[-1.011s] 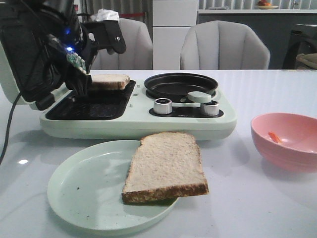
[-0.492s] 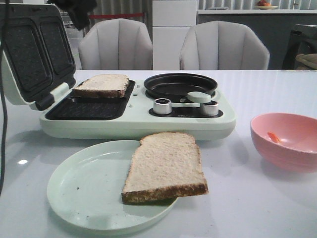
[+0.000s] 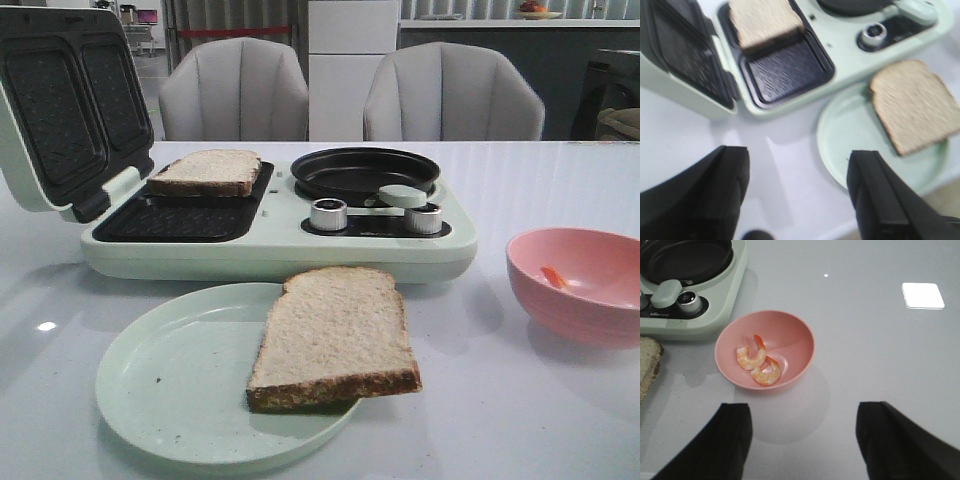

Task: Make breakfast with bread and shrimp
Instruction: 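Withdraw the left gripper and move the right gripper toward the plate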

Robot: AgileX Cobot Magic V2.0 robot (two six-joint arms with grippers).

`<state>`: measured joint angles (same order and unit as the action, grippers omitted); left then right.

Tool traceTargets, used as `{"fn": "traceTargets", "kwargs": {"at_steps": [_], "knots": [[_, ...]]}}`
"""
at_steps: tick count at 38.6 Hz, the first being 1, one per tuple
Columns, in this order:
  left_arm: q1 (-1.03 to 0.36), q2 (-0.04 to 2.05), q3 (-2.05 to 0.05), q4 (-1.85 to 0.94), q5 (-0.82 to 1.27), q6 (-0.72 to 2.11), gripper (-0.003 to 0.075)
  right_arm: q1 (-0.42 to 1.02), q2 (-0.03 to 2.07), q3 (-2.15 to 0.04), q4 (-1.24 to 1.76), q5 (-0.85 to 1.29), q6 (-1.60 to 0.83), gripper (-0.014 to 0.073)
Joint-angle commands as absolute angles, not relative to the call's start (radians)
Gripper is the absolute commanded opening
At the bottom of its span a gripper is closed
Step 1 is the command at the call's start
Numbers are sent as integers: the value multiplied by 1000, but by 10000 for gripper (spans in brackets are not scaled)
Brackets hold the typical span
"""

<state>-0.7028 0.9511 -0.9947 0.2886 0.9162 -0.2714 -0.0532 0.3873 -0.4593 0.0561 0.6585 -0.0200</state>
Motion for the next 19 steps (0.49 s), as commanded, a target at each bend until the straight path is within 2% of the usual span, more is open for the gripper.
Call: {"fn": "traceTargets", "kwargs": {"at_steps": [1,11,19], "knots": [[-711,852,-950,230,863,-261,479,-52,405,-484,61,583,-26,551],[-711,692,-858,178,859,-261,479,-52,405,-484,69,595,-26,551],[-711,678,-855,180,853,-261,479,-48,483,-484,293,659,-57,551]]}}
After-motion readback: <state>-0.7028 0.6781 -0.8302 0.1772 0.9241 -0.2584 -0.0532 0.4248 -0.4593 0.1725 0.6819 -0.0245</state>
